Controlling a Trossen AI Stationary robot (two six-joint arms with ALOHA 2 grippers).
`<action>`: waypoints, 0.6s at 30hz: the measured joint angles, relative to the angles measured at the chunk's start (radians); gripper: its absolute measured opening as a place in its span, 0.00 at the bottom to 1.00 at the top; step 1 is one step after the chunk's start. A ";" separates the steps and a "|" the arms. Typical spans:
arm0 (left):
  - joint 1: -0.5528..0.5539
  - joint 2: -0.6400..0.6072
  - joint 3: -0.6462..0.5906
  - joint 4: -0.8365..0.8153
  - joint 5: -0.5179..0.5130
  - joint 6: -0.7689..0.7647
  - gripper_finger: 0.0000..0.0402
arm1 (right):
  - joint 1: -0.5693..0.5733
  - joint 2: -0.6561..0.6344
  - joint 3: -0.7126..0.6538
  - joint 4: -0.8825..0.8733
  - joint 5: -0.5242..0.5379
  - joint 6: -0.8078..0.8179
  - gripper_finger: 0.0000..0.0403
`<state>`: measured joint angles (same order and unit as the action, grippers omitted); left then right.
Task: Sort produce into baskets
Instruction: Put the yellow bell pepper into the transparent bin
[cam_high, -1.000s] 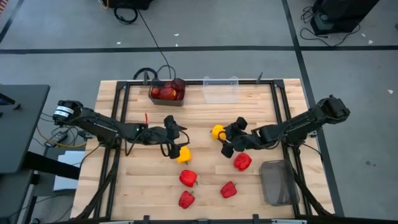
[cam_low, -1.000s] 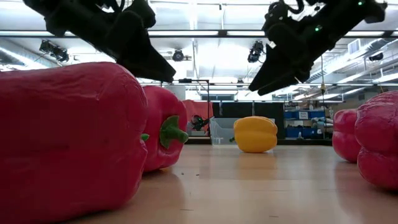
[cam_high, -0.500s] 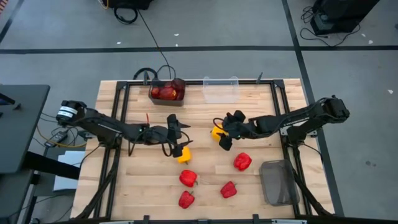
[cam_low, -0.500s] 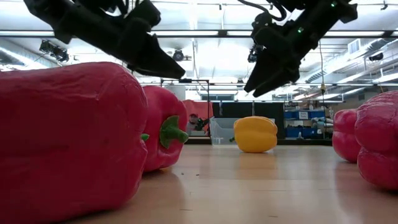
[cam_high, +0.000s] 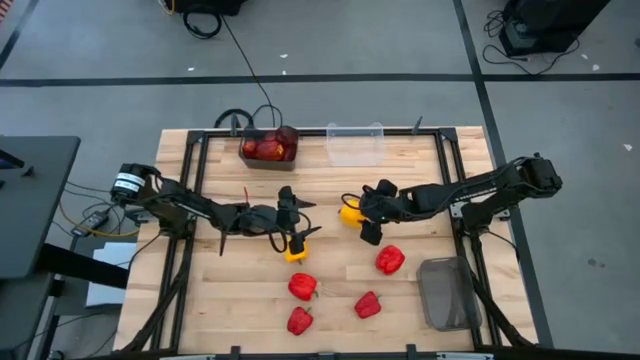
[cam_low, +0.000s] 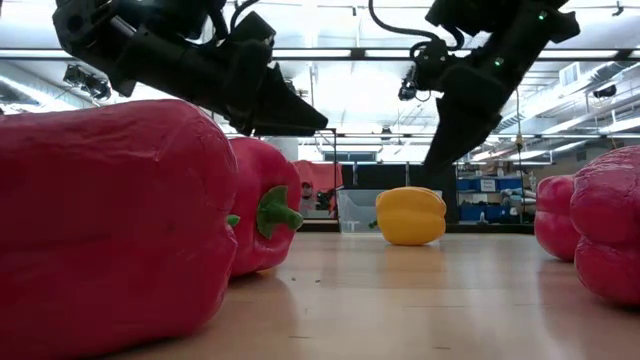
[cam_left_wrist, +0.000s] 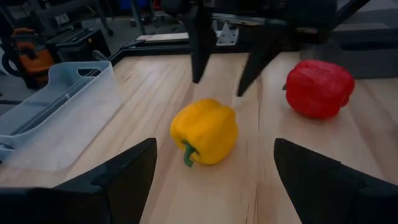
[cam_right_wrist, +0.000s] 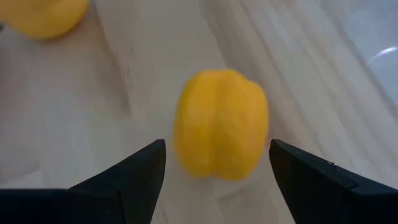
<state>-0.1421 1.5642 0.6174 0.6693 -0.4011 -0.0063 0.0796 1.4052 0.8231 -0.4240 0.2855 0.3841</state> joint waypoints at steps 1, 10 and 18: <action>0.001 0.000 0.000 -0.002 0.000 0.002 0.82 | 0.000 0.000 -0.003 -0.002 -0.012 -0.011 0.75; 0.039 0.000 0.000 -0.009 0.006 0.004 0.82 | -0.044 0.000 -0.040 0.061 0.010 -0.071 0.95; 0.071 0.000 0.000 -0.008 0.010 0.003 0.82 | -0.109 0.000 -0.092 0.189 -0.103 -0.066 0.94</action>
<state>-0.0712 1.5642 0.6178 0.6609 -0.3912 -0.0029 -0.0299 1.4052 0.7313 -0.2352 0.1829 0.3182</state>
